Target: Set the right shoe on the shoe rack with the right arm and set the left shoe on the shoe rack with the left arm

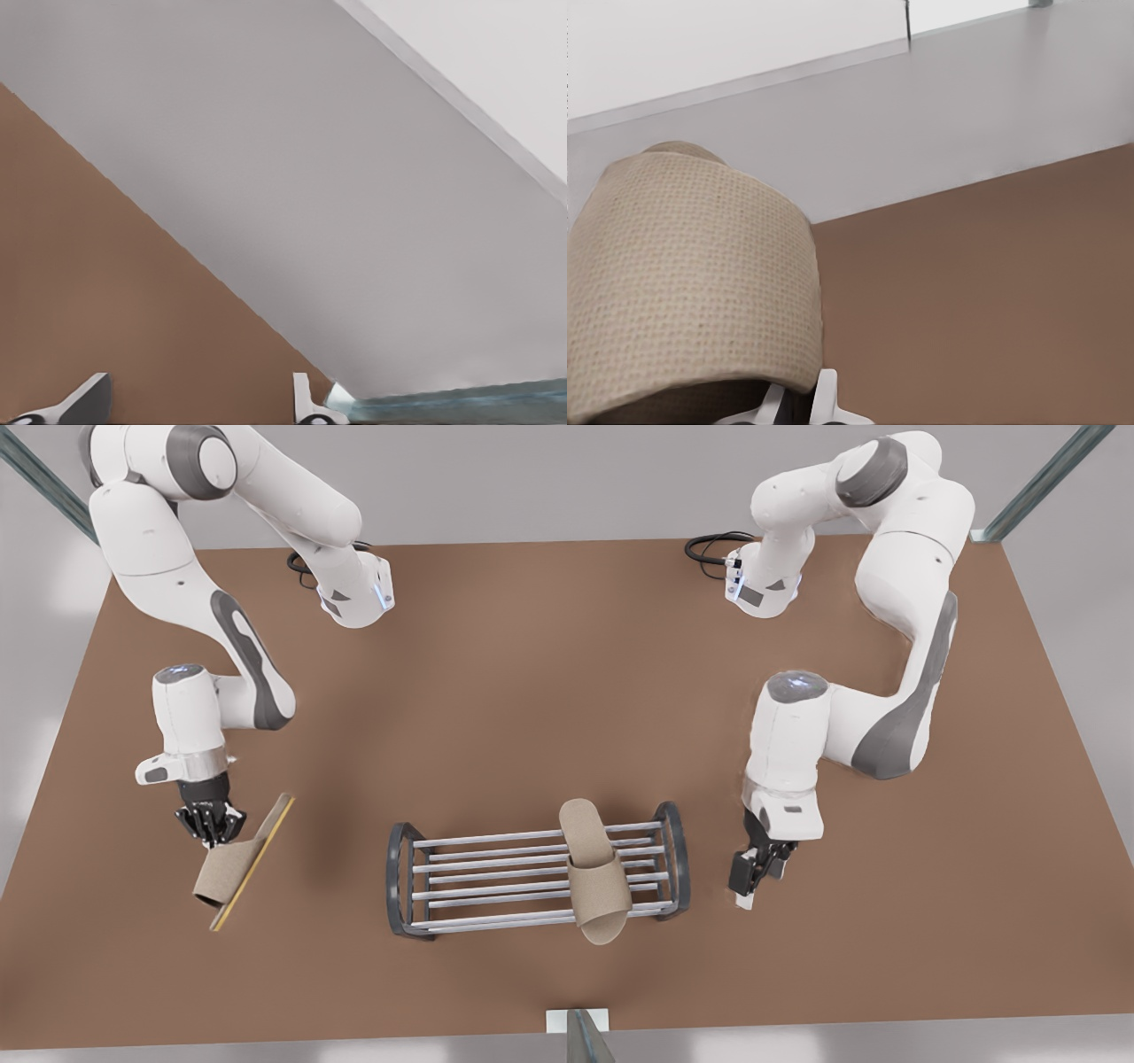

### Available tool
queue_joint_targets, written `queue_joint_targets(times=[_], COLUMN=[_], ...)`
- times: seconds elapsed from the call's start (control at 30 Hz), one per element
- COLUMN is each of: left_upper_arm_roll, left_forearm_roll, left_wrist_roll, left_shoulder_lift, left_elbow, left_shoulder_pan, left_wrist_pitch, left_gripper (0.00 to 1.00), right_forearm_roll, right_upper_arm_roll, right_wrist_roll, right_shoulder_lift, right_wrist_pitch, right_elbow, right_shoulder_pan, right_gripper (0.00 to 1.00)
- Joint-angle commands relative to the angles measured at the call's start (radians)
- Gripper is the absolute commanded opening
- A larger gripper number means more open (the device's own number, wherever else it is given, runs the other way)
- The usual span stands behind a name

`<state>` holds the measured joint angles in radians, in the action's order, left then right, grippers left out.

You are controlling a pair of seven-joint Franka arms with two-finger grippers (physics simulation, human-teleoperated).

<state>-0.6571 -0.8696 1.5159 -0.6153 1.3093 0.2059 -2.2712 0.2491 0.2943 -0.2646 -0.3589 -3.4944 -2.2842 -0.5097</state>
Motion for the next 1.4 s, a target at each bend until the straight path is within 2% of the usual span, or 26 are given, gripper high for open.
queue_joint_targets(times=[0.0,0.03,0.07,0.1,0.17,0.2,0.23,0.3,0.57,0.87,0.97,1.1,1.2,1.37], left_upper_arm_roll=[0.402,0.683,0.689,0.691,0.674,0.665,0.665,0.666,0.666,0.666,0.669,0.671,0.671,0.666], left_forearm_roll=[0.708,1.027,1.034,1.026,0.959,0.952,0.952,0.956,0.937,0.931,0.931,0.931,0.931,0.896], left_wrist_roll=[-1.548,-1.559,-1.556,-1.57,-1.588,-1.59,-1.588,-1.591,-1.59,-1.574,-1.576,-1.576,-1.576,-1.576], left_shoulder_lift=[0.081,0.183,0.261,0.383,0.712,0.646,0.638,0.514,0.516,0.519,0.523,0.523,0.531,0.534], left_elbow=[-0.131,-0.098,-0.084,-0.026,0.453,0.352,0.335,0.194,0.196,0.195,0.195,0.195,0.197,0.197], left_shoulder_pan=[-0.169,-0.299,-0.295,-0.292,-0.293,-0.283,-0.289,-0.286,-0.284,-0.283,-0.281,-0.28,-0.28,-0.28], left_wrist_pitch=[0.559,0.65,0.794,0.8,0.4,0.556,0.562,0.694,0.693,0.702,0.707,0.711,0.713,0.711], left_gripper=[1.0,1.0,1.0,1.0,1.0,1.0,1.0,1.0,1.0,1.0,1.0,1.0,1.0,1.0], right_forearm_roll=[-0.004,-0.004,-0.004,-0.004,0.009,0.022,0.035,0.036,0.035,0.032,0.032,0.021,-0.014,-0.065], right_upper_arm_roll=[0.002,0.003,0.005,0.009,0.011,0.011,0.011,0.017,0.101,0.218,0.246,0.267,0.321,0.361], right_wrist_roll=[-0.203,-0.203,-0.205,-0.203,-0.199,-0.194,-0.194,-0.193,-0.194,-0.209,-0.222,-0.222,-0.225,-0.228], right_shoulder_lift=[0.012,0.011,0.014,0.014,0.032,0.052,0.075,0.149,0.294,0.376,0.383,0.423,0.445,0.433], right_wrist_pitch=[0.006,0.008,0.008,0.008,0.083,0.147,0.193,0.342,0.6,0.836,0.96,1.038,1.069,1.098], right_elbow=[0.015,0.026,0.026,0.025,0.035,0.048,0.049,0.051,0.046,0.051,0.108,0.112,0.112,0.152], right_shoulder_pan=[0.0,0.004,0.01,0.011,0.016,0.013,0.011,0.014,0.008,0.017,0.017,0.02,0.02,0.019], right_gripper=[0.21,0.21,0.21,0.21,0.21,0.21,0.21,0.21,0.21,0.21,0.21,0.21,0.21,0.21])
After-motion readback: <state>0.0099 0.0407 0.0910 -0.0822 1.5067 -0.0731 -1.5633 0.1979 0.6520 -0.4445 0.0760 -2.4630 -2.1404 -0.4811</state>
